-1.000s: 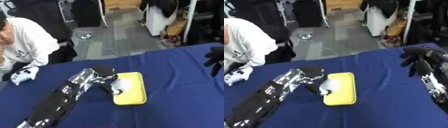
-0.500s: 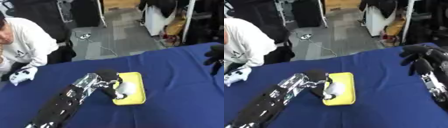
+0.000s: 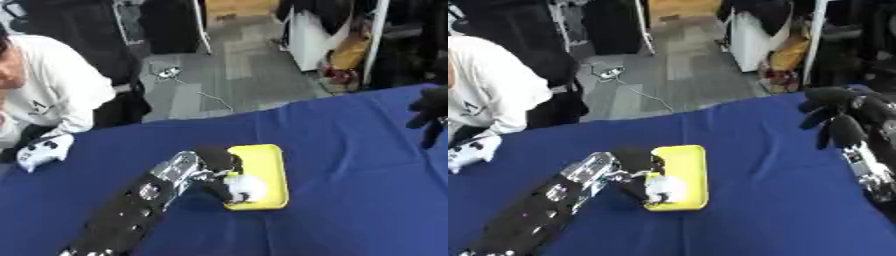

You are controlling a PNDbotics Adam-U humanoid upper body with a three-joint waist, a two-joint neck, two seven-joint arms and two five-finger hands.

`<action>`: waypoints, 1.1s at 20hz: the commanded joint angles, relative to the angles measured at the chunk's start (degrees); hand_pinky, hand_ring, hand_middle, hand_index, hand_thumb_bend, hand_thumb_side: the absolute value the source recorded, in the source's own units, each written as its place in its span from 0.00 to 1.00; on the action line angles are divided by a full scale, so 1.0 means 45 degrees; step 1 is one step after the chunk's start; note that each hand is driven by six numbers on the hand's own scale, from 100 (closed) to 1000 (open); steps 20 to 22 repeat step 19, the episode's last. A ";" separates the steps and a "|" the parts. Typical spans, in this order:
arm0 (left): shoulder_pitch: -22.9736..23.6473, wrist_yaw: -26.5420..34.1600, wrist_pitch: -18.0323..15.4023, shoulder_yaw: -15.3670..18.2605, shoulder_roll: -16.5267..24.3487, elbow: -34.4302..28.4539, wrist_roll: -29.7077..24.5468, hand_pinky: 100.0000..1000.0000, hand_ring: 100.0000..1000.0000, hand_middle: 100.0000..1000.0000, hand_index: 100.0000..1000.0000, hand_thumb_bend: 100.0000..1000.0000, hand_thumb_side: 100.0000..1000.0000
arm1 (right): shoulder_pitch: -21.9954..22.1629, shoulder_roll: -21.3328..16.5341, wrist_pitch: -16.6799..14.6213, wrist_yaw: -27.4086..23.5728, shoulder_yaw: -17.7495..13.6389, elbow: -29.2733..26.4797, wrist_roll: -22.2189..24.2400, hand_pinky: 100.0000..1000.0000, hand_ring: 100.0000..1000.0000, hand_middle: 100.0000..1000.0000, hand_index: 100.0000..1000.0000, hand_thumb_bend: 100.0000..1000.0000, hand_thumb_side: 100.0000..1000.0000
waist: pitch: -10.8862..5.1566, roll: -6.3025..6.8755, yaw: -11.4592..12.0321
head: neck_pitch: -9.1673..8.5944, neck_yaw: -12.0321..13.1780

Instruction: Pick up objects on the table and place them in the box.

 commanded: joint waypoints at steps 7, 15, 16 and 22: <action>-0.0327 0.2046 0.1676 0.1667 0.0980 -0.2430 0.2680 0.61 0.81 0.83 0.88 0.17 1.00 | -0.0046 -0.0177 0.0049 0.0081 -0.0077 -0.0200 -0.0055 0.31 0.53 0.62 0.81 0.00 0.89 | -0.0212 -0.0054 0.0186 | -0.0074 -0.0154; 0.1127 0.6404 0.2445 0.2424 0.2053 -0.5131 0.4889 0.41 0.60 0.67 0.80 0.10 0.93 | 0.0107 -0.0288 0.0096 0.0219 -0.0214 -0.0200 -0.0408 0.31 0.54 0.62 0.81 0.00 0.88 | -0.0229 -0.0086 0.0432 | -0.0142 -0.0318; 0.1412 0.7121 0.2219 0.2522 0.2112 -0.5487 0.5436 0.42 0.62 0.69 0.82 0.09 0.95 | 0.0133 -0.0300 0.0084 0.0206 -0.0239 -0.0200 -0.0535 0.31 0.53 0.62 0.81 0.00 0.88 | -0.0221 -0.0100 0.0466 | -0.0179 -0.0357; 0.2284 0.9110 0.1241 0.2939 0.1977 -0.6386 0.7170 0.37 0.54 0.58 0.77 0.14 0.88 | 0.0252 -0.0326 0.0075 0.0134 -0.0317 -0.0200 -0.0999 0.31 0.54 0.62 0.81 0.00 0.87 | -0.0164 -0.0209 0.0605 | -0.0338 -0.0565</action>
